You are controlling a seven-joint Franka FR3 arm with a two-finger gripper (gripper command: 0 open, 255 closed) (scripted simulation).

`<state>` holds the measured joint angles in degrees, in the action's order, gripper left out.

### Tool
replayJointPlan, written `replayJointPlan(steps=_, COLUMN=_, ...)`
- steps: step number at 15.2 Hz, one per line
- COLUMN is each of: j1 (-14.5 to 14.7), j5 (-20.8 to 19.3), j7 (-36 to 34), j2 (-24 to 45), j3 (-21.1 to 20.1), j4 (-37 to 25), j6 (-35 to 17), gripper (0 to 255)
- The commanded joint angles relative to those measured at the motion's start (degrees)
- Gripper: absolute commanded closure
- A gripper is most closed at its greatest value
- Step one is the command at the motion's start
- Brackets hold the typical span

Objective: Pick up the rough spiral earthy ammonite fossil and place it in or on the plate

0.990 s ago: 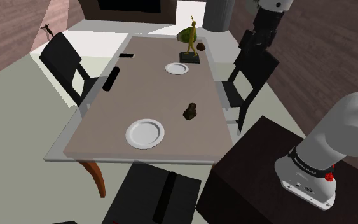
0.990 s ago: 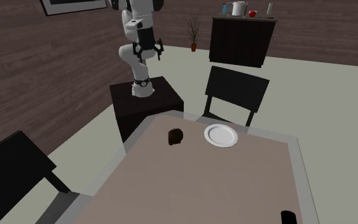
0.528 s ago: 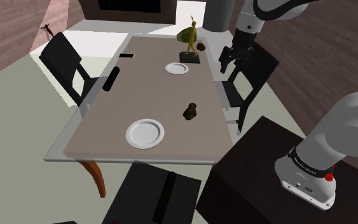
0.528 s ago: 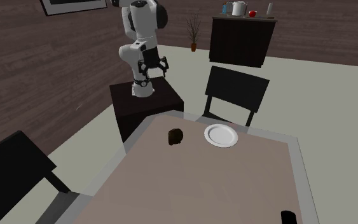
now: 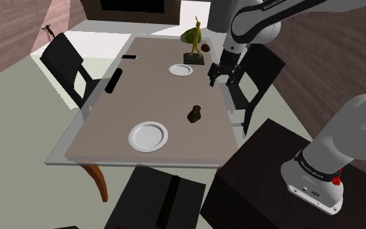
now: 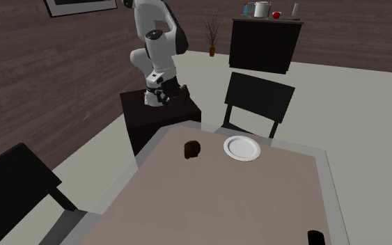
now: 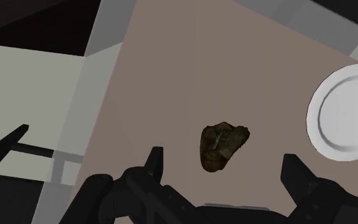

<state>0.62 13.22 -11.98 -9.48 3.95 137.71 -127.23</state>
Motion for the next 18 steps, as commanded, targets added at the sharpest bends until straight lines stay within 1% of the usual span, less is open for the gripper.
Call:
replayJointPlan(steps=1, j1=0.18, j5=2.2, j7=0.59, j2=4.48, j3=0.3, j4=-1.25, j6=-2.69, gripper=0)
replayJointPlan(steps=7, j1=0.25, j5=9.82, j7=2.91, j2=18.21, j3=0.08, j4=-7.16, j6=-8.61, gripper=0)
replayJointPlan(steps=14, j1=-1.47, j5=18.08, j7=5.18, j2=34.28, j3=-2.07, j4=-17.18, j6=-12.46, gripper=0)
replayJointPlan(steps=18, j1=-1.48, j5=19.23, j7=5.79, j2=36.75, j3=-2.83, j4=-17.86, j6=-14.24, gripper=0)
